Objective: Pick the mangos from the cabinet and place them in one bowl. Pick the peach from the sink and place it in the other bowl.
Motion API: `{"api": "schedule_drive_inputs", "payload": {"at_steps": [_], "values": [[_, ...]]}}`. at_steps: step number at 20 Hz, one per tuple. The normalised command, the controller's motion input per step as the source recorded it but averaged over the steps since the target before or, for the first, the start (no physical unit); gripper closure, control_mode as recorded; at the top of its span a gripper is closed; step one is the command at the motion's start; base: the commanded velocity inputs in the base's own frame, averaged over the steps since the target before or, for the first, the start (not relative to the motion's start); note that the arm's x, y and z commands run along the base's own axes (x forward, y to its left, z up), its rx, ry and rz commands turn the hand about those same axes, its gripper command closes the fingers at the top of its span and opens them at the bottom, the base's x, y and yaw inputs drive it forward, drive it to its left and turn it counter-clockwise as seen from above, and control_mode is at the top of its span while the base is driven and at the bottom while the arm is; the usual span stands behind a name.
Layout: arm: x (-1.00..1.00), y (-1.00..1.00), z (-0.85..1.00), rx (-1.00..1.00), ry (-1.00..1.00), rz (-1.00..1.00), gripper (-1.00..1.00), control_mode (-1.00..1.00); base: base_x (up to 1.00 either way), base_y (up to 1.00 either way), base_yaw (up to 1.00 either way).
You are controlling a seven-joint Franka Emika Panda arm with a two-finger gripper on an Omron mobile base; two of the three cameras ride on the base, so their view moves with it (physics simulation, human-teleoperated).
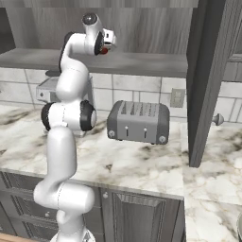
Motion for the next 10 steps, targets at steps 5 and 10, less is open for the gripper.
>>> {"api": "schedule_drive_inputs", "payload": {"at_steps": [5, 10], "values": [[-0.4, 0.13, 0.0, -0.02, -0.1, 0.02, 1.0, -1.0, 0.0, 0.0, 0.0], [-0.61, 0.13, 0.0, -0.04, -0.2, 0.06, 1.0, -1.0, 0.0, 0.0, 0.0]]}}
